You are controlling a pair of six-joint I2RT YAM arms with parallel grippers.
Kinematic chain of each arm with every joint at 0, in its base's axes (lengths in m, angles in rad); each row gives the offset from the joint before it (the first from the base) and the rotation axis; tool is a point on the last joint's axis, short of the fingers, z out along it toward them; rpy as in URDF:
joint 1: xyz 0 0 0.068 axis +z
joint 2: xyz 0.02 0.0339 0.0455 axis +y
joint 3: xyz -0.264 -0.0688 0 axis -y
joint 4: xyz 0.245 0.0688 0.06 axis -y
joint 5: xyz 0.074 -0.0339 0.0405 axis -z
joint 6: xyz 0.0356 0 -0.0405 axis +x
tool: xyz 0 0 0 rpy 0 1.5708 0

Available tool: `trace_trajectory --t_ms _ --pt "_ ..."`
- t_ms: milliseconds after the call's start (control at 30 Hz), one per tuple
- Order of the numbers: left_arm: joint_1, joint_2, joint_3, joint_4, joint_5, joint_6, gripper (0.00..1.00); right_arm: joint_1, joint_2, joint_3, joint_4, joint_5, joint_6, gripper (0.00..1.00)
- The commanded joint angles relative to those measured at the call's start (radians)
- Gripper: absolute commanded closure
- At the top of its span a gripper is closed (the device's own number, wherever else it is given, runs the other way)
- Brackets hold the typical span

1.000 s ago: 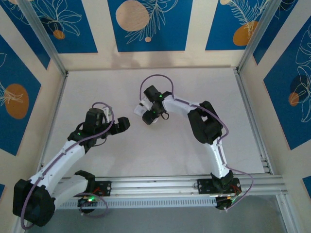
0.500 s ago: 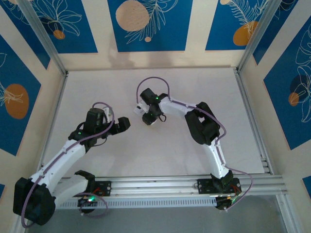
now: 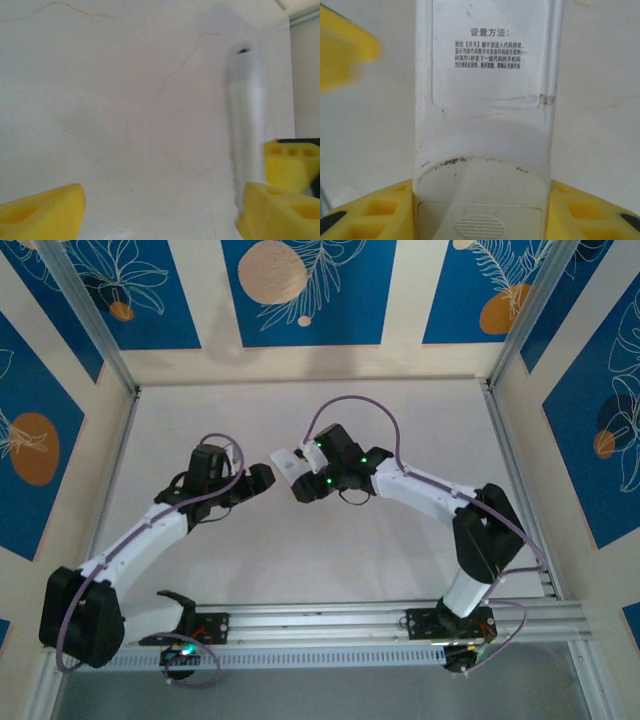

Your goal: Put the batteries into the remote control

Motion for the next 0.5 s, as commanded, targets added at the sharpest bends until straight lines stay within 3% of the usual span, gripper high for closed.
trace_trajectory --t_ms 0,300,467 --pt "-0.046 0.025 0.029 0.115 0.052 -0.037 0.25 0.028 -0.017 -0.032 0.036 -0.06 0.063 0.56" --pt "-0.082 0.051 0.023 0.194 0.034 -0.103 0.46 0.071 -0.083 -0.068 0.043 -0.08 0.052 0.55" --pt "-0.082 0.037 -0.006 0.295 0.06 -0.153 0.49 0.068 -0.072 -0.09 0.048 -0.079 0.06 0.55"
